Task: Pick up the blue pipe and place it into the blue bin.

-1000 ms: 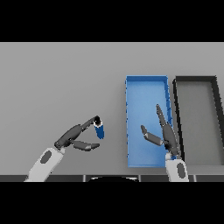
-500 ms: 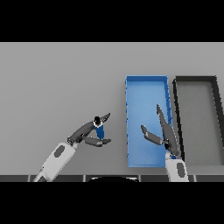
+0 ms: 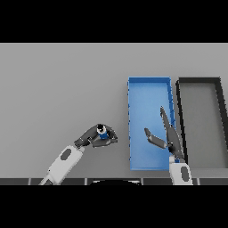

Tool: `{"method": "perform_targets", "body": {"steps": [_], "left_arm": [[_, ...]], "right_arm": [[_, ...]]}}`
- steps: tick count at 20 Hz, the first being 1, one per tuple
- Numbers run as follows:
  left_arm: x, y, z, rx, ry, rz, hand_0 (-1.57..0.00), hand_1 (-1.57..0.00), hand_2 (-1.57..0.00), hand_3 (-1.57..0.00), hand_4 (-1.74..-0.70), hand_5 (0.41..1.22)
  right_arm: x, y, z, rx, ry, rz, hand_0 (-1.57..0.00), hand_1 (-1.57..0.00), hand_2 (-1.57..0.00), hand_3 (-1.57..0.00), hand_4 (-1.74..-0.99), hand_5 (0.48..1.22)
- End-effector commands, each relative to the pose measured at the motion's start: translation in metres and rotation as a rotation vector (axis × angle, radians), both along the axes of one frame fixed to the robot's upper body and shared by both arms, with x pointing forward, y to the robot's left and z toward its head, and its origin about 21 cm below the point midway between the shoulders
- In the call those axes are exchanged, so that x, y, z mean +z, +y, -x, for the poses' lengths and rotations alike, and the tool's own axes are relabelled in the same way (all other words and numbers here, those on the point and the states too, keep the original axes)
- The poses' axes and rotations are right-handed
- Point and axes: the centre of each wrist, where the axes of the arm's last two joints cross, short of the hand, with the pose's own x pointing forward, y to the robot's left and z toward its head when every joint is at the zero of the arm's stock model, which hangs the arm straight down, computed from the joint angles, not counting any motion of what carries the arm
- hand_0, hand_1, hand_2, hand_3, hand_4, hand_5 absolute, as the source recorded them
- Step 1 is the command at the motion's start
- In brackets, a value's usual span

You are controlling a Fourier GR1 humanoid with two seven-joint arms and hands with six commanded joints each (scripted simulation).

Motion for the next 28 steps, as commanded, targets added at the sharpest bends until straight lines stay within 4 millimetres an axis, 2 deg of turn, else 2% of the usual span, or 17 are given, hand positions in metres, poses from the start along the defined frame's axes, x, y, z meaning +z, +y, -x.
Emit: {"method": "perform_targets", "body": {"steps": [1,4,6,11,15,18,20,23,25,27,28], "left_arm": [[-0.001,-0.004,0.003,-0.001,-0.02,0.003,-1.22,-1.28,-1.3,-1.22,-1.63,1.101],[-0.001,-0.007,0.004,0.016,-0.063,0.027,-1.39,-1.42,-1.43,-1.35,-1.68,1.16],[0.011,-0.013,0.004,0.021,-0.099,0.085,-1.46,-1.48,-1.48,-1.41,-1.7,1.182],[0.043,-0.028,0.006,-0.005,-0.163,0.179,-1.53,-1.54,-1.54,-1.46,-1.73,1.208],[0.066,-0.03,0.005,-0.037,-0.174,0.158,-1.56,-1.56,-1.56,-1.49,-1.74,1.216],[0.068,-0.037,0.009,-0.049,-0.167,0.126,-1.56,-1.56,-1.56,-1.49,-1.74,1.218],[0.07,-0.033,0.006,-0.044,-0.173,0.125,-1.57,-1.57,-1.57,-1.5,-1.74,1.219],[0.068,-0.038,0.009,-0.048,-0.162,0.096,-1.57,-1.57,-1.57,-1.5,-1.74,1.219],[0.07,-0.04,0.007,-0.052,-0.164,0.099,-1.57,-1.57,-1.57,-1.49,-1.74,1.219],[0.069,-0.038,0.005,-0.047,-0.159,0.09,-1.57,-1.57,-1.57,-1.5,-1.74,1.22],[0.066,-0.036,0.008,-0.049,-0.156,0.084,-1.57,-1.57,-1.57,-1.5,-1.74,1.22]], "right_arm": [[0.001,-0.001,-0.002,-0.005,0.003,0.006,0.0,0.0,0.0,0.0,-1.195,0.603],[-0.001,0.001,-0.003,0.006,0.012,-0.001,0.0,0.0,0.0,0.0,-1.192,0.602],[-0.003,0.002,-0.002,0.006,0.015,0.009,0.0,0.0,0.0,0.0,-1.189,0.603],[-0.002,0.001,-0.005,-0.007,0.007,0.021,0.0,0.0,0.0,0.0,-1.172,0.603],[0.0,-0.006,-0.001,-0.011,-0.015,0.027,0.0,0.0,0.0,0.0,-1.144,0.601],[-0.001,-0.005,0.001,-0.003,-0.028,0.028,0.0,0.0,0.0,0.0,-1.133,0.606],[-0.001,-0.006,0.0,-0.01,-0.016,0.028,0.0,0.0,0.0,0.0,-1.127,0.605],[-0.002,-0.007,0.0,-0.012,-0.012,0.028,0.0,0.0,0.0,0.0,-1.178,0.605],[-0.002,-0.008,0.0,-0.007,-0.011,0.023,0.0,0.0,0.0,0.0,-1.176,0.605],[0.006,-0.012,0.0,0.06,-0.083,-0.05,0.0,0.0,0.0,0.0,-1.196,0.622],[0.013,-0.017,0.0,0.121,-0.098,-0.124,0.0,0.0,0.0,0.0,-1.195,0.608]]}}
